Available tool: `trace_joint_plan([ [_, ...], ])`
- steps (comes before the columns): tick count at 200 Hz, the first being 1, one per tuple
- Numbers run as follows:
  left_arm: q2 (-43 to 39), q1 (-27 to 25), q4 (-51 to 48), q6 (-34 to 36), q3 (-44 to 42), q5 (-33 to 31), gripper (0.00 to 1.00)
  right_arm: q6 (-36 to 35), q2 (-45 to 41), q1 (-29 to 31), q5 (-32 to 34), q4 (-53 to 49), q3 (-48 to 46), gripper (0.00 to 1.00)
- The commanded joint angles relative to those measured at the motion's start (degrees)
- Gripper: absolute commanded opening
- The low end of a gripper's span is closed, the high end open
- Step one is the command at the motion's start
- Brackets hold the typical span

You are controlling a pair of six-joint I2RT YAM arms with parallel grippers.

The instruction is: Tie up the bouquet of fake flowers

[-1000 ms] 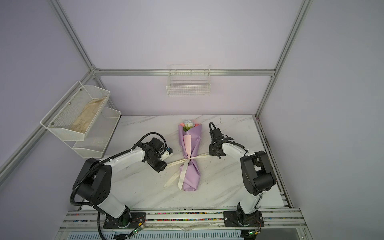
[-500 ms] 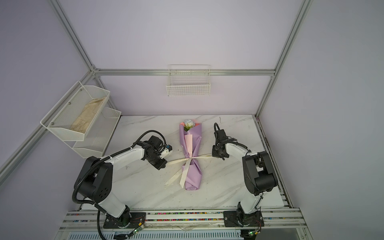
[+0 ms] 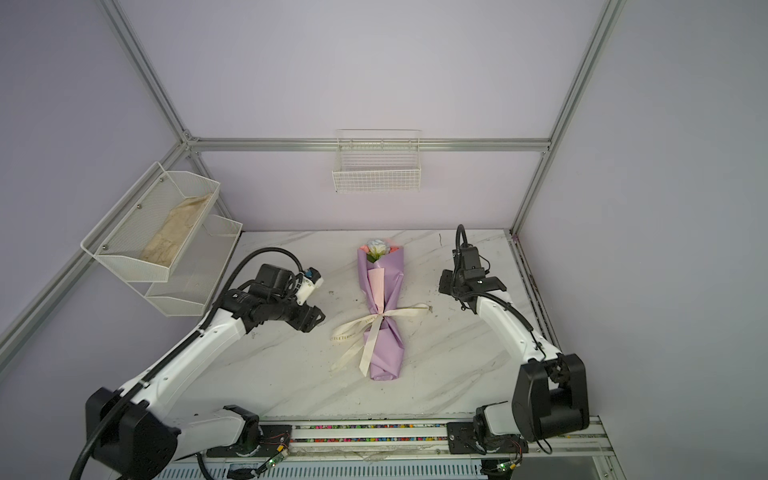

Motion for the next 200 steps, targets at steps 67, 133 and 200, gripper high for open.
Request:
trace_joint_plan([
  [67,-6.9,8.3,33.9,-16.6,-20.4,-29.8,1.0,-14.8,-1.2,-1.1,22.6,61.2,-31.4,0.88],
  [133,4.9,15.9,57.3,-7.5,-30.1,-30.8,1.0,-25.8,21.5,-1.7,2.6,89.8,-31.6,0.91],
  [200,15.0,21.7,75.4,-5.2,-31.0,-15.6,1.0,-20.8,28.0,-6.3,1.3,100.1,-33.8,0.97],
])
